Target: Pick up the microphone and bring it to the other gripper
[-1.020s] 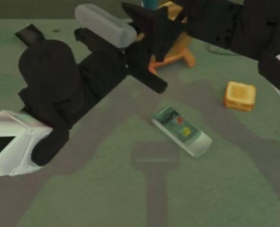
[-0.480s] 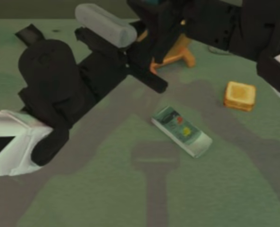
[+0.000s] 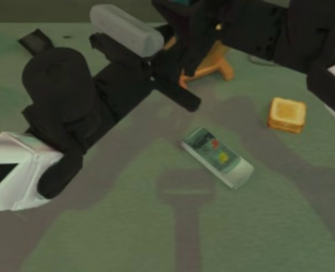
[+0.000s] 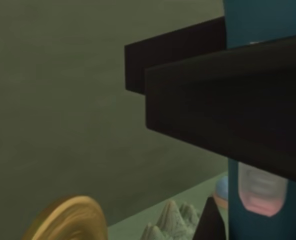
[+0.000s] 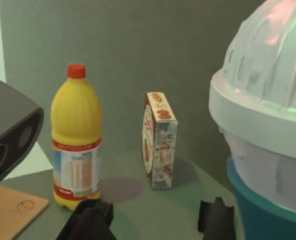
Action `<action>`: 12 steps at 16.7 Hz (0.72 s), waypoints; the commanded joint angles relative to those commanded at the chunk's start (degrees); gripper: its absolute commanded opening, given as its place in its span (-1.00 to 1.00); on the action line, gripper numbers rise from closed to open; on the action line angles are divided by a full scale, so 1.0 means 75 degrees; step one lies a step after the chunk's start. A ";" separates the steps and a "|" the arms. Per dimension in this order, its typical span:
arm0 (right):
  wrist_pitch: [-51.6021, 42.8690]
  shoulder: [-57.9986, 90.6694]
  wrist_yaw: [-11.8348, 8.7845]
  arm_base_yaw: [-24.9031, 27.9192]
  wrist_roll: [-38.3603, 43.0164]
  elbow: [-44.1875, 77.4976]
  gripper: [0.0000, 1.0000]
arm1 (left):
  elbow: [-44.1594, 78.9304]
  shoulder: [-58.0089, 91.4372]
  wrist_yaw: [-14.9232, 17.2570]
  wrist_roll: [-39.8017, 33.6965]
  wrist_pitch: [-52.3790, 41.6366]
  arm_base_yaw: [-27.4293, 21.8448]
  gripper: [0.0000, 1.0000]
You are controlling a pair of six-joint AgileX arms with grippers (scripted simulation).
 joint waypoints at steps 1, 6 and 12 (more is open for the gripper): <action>0.0000 0.0000 0.0000 0.0000 0.0000 0.0000 -1.00 | 0.0000 0.0000 0.0000 0.0000 0.0000 0.0000 -0.55; 0.0000 0.0000 0.0000 0.0000 0.0000 0.0000 -1.00 | 0.0000 0.0000 0.0000 0.0000 0.0000 0.0000 0.21; 0.0000 0.0000 0.0000 0.0000 0.0000 0.0000 -1.00 | 0.0000 0.0000 0.0000 0.0000 0.0000 0.0000 1.00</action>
